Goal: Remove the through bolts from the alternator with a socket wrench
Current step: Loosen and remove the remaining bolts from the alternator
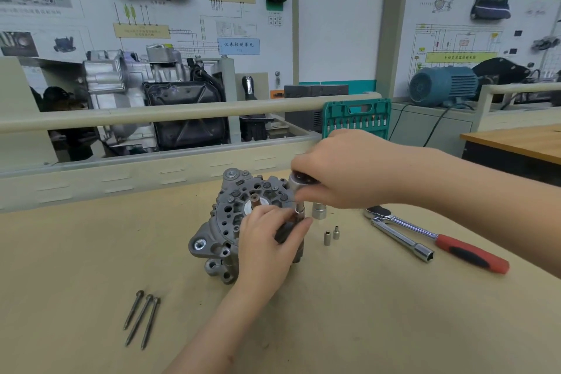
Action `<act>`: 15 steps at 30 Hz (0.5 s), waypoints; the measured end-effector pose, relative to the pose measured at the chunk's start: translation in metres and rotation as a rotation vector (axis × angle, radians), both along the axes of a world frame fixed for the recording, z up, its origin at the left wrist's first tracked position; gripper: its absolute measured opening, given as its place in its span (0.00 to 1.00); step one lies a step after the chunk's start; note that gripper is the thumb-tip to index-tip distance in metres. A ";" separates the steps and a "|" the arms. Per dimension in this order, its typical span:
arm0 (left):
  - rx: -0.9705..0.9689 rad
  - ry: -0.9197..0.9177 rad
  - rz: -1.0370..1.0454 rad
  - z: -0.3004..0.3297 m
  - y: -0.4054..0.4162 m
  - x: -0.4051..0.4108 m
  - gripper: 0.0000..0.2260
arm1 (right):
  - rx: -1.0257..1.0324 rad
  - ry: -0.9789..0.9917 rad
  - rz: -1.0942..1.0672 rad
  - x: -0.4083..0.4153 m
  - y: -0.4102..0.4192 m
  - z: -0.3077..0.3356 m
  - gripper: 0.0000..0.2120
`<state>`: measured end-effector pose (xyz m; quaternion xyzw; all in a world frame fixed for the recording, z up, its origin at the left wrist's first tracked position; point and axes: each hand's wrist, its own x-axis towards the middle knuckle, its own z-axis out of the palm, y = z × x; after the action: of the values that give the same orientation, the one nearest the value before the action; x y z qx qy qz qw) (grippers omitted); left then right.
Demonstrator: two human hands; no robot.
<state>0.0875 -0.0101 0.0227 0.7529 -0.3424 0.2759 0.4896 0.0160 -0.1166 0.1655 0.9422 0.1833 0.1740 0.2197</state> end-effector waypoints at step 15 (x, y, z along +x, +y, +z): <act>-0.038 0.073 0.019 -0.002 -0.002 -0.001 0.10 | 1.210 -0.679 0.307 0.029 0.007 -0.096 0.09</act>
<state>0.0863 -0.0121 0.0209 0.7563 -0.3117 0.2595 0.5133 0.0454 -0.1093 0.0694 0.7562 0.1065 0.5584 -0.3240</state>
